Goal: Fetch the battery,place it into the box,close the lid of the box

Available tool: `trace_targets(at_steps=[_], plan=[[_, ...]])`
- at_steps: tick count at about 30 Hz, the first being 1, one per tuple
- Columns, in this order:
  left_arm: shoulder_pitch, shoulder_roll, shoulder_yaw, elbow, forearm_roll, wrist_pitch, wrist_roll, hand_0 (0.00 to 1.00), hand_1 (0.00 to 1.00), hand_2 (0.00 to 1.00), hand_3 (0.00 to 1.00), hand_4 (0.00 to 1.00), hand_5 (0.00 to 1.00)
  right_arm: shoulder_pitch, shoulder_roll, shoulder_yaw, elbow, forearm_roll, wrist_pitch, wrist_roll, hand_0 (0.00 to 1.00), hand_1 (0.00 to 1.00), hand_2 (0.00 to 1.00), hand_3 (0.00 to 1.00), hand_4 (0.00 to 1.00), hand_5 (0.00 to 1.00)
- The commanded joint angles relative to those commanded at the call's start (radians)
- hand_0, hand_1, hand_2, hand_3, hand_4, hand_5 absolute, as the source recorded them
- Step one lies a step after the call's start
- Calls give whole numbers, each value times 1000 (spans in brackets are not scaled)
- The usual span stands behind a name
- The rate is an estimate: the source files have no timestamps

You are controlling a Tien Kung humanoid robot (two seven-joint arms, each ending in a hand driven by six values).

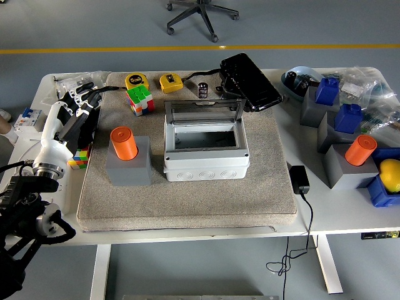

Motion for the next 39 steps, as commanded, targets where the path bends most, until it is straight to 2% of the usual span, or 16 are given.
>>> trace_targets(at_steps=[5,6,11,12,14,22,29,30,35,36,39], plan=[[-2,-4,27,2,5,-13,8,806,778,754,770,998,490,0,-1,-1,0,0,1,0,608,634,606,564,906,463],[-1,-4,31,1,8,-16,9,780,755,740,769,998,465,0,-1,0,0,0,1,0,607,634,605,564,906,463],[1,-1,62,1,52,-24,27,780,755,740,769,998,465,0,-2,0,1,0,1,1,607,634,605,564,906,463],[0,1,70,2,69,-23,31,772,742,733,757,998,417,0,-2,0,1,-1,2,1,607,634,605,564,906,463],[-3,4,80,5,81,-23,34,772,742,733,757,998,417,0,-3,0,1,0,2,1,607,634,605,564,906,463],[-22,13,136,33,121,4,16,766,735,729,763,998,382,2,-3,3,2,-1,4,1,608,634,606,564,907,463],[-26,11,159,28,150,13,14,765,733,725,774,998,365,2,-2,6,5,-7,4,1,608,634,605,564,907,463],[-26,11,161,28,153,15,14,761,730,721,766,998,282,2,-2,6,5,-7,4,1,608,634,606,564,908,464],[-29,10,180,29,169,21,16,761,730,721,766,998,282,1,-4,7,6,-8,4,1,608,634,606,564,908,464],[-32,10,186,30,175,23,16,758,728,720,763,998,231,1,-4,7,6,-8,5,1,608,634,606,564,909,464],[-36,11,200,30,183,27,18,758,728,720,763,998,231,2,-4,6,5,-6,5,1,608,634,606,564,909,464]])
